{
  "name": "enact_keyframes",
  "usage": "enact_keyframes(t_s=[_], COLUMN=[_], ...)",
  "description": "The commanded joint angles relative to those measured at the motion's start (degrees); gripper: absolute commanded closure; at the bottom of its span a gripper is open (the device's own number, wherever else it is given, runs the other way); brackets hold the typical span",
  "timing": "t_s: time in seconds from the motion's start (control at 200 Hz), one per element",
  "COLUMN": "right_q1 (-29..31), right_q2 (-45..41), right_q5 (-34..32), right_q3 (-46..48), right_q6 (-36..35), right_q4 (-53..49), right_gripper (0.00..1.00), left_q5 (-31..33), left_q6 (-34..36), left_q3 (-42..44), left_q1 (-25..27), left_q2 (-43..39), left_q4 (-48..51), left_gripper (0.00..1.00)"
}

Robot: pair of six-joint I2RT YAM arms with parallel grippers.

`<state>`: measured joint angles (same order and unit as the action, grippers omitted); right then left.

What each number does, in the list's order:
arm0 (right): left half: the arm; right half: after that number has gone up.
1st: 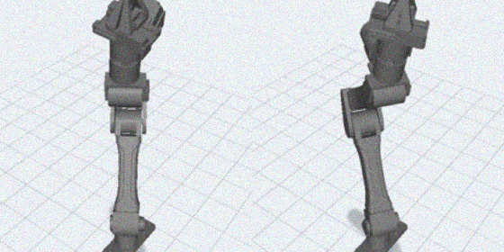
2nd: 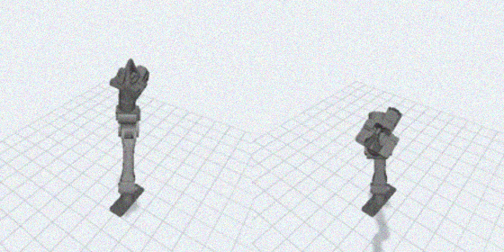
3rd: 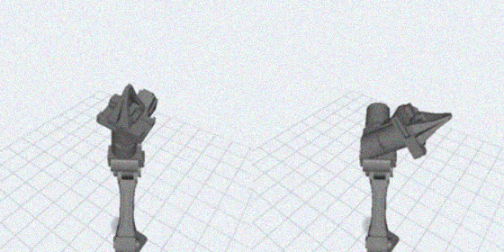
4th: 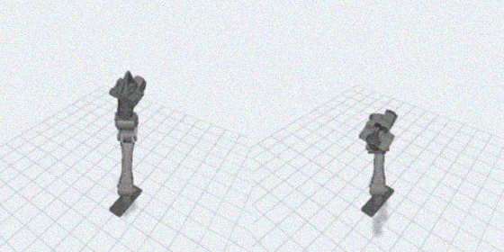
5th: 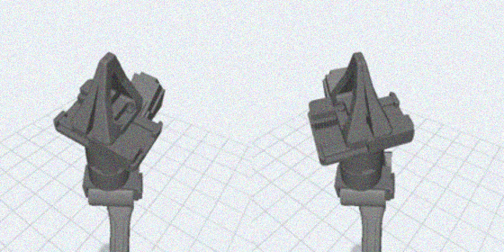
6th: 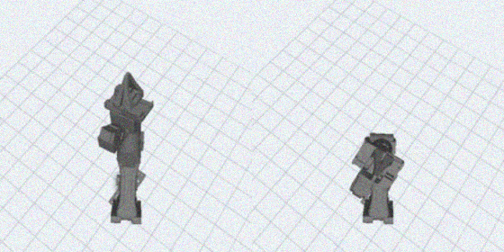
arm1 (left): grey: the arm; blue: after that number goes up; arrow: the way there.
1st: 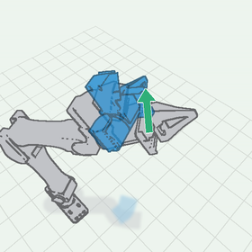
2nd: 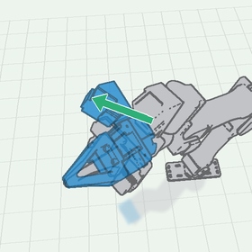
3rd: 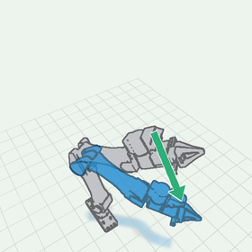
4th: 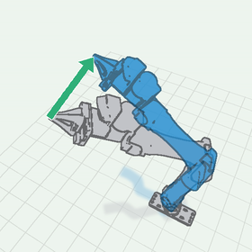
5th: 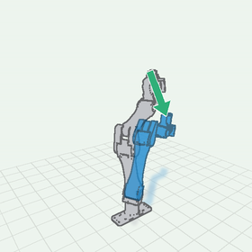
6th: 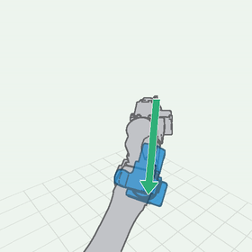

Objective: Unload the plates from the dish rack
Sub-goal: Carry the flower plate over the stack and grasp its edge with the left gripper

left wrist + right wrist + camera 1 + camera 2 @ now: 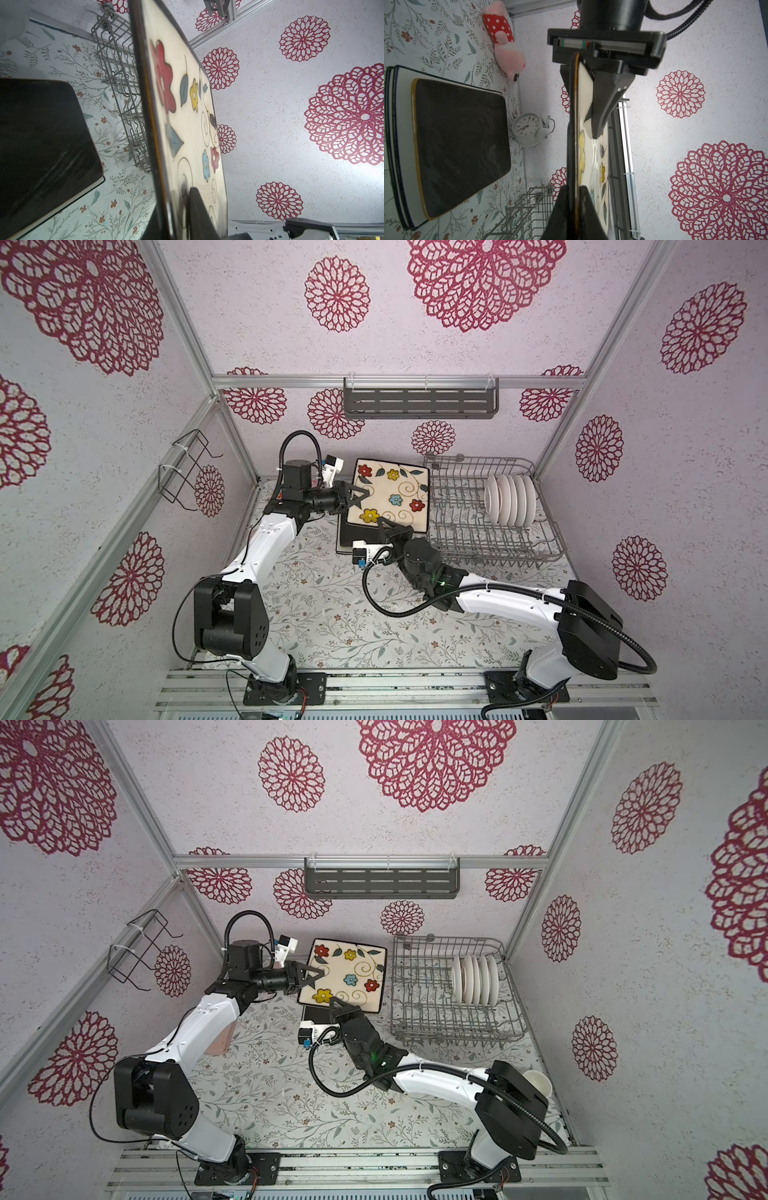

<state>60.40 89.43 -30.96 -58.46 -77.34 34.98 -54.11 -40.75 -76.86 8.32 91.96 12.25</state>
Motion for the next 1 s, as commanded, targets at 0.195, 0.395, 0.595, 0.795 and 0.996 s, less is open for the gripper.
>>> enact_keyframes(t_s=[0.195, 0.395, 0.595, 0.795, 0.996], right_q1=[-2.8, -3.4, -3.4, -5.3, -15.2], right_q2=[-0.4, -3.4, -9.0, -14.4, -20.0], right_q5=[0.1, 2.0, 5.0, 6.5, 18.2], right_q3=[-0.5, 1.9, 4.7, 5.9, 5.9], right_q6=[4.1, 10.4, 19.7, 35.1, 56.9], right_q4=[12.0, 7.2, -3.1, -10.7, -17.3], right_gripper=[0.39, 0.32, 0.09, 0.10, 0.14], left_q5=[-0.3, 0.3, 1.4, 3.1, 4.2], left_q6=[1.0, -0.4, -2.2, -1.0, 0.0], left_q3=[2.2, 2.6, 3.7, 3.8, 4.7], left_q1=[-1.6, -2.4, -3.9, -4.4, -4.6], left_q2=[-2.3, -1.9, -1.2, -0.3, 0.8], left_q4=[-6.3, -8.5, -11.3, -10.0, -9.3], left_gripper=[1.00, 1.00, 1.00, 1.00, 1.00])
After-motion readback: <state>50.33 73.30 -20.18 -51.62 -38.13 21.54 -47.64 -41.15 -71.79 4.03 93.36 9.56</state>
